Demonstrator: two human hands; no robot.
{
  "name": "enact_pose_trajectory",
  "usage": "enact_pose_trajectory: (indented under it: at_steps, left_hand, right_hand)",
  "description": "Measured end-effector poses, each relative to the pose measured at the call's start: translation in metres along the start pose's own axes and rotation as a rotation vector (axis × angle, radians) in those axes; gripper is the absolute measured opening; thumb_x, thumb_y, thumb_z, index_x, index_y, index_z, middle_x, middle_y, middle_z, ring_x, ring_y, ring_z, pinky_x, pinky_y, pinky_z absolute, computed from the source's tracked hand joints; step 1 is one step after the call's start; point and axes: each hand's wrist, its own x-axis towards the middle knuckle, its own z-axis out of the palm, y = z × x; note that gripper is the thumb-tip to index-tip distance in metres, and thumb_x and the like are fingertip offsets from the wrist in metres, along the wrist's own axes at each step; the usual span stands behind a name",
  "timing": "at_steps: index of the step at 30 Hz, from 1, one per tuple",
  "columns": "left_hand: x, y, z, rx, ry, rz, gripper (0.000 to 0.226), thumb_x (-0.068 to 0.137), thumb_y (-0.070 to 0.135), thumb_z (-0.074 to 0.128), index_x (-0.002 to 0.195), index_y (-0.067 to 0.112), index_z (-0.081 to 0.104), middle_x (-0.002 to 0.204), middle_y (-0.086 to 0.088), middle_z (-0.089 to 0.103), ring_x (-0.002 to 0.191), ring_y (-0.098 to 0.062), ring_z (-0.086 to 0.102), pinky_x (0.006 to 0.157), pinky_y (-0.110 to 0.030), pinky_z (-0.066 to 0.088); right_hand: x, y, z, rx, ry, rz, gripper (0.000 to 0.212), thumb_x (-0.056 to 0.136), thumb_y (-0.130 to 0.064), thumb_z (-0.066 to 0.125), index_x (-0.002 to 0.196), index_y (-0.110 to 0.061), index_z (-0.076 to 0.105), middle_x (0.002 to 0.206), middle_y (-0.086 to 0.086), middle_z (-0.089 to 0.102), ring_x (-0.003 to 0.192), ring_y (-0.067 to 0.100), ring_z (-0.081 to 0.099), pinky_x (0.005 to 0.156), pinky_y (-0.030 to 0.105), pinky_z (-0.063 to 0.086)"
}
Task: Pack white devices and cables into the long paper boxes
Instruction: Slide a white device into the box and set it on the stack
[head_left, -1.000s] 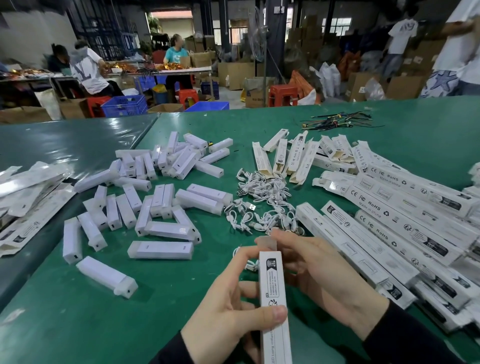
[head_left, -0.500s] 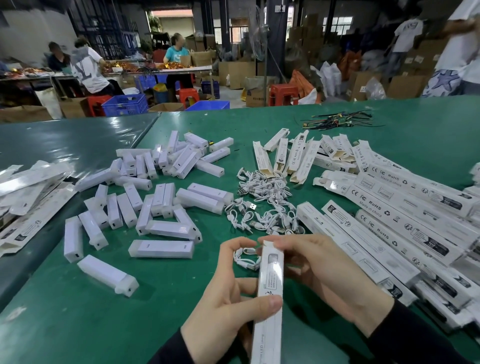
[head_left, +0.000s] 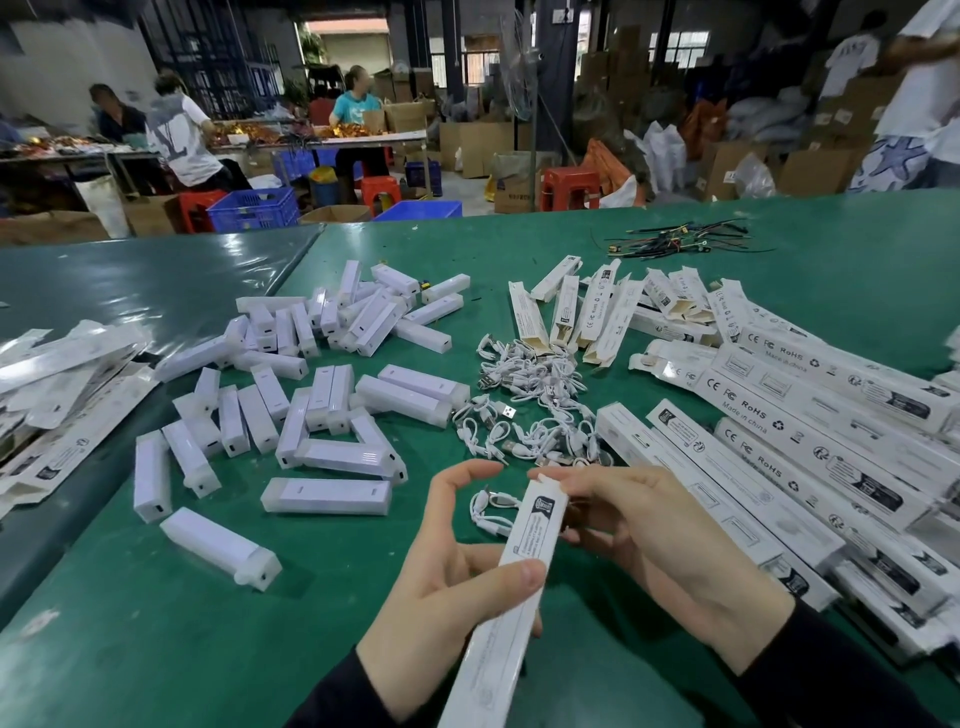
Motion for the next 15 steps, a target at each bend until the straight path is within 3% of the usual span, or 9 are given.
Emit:
enact_pose_trajectory:
  at_steps: [3,10,15]
  left_hand:
    - [0.0,-0.0006,0.0019,0.041,-0.024,0.013,0.074,0.071,0.013,0.073,0.13,0.025,0.032,0.066,-0.002,0.067,0.052,-0.01,0.054,0.056,-0.019,0.046]
    - [0.0019,0.0022,-0.001,0.002,0.008,-0.033,0.079,0.06,0.02,0.076,0.128,0.021,0.037,0.067,-0.008,0.066,0.05,-0.012,0.054,0.053,-0.02,0.047]
    - [0.0006,0.0038,0.0003,0.002,-0.026,-0.027,0.076,0.064,0.013,0.074,0.129,0.017,0.035,0.063,-0.001,0.065,0.049,-0.007,0.053,0.052,-0.016,0.044]
  right_hand:
    - [-0.0002,0.0011,-0.0001,-0.002,0.002,0.036,0.019,0.087,-0.008,0.061,0.086,-0.009,0.08,0.084,0.006,0.076,0.066,0.009,0.066,0.058,0.019,0.052]
    - [-0.0058,0.0023,0.0039,-0.026,-0.016,-0.058,0.017,0.075,-0.019,0.069,0.087,-0.014,0.081,0.086,0.007,0.076,0.073,0.009,0.062,0.069,0.023,0.048]
    - [-0.0076,0.0029,0.0064,-0.029,-0.043,-0.087,0.043,0.057,-0.04,0.075,0.089,-0.011,0.08,0.084,0.009,0.075,0.077,0.014,0.061,0.069,0.025,0.047]
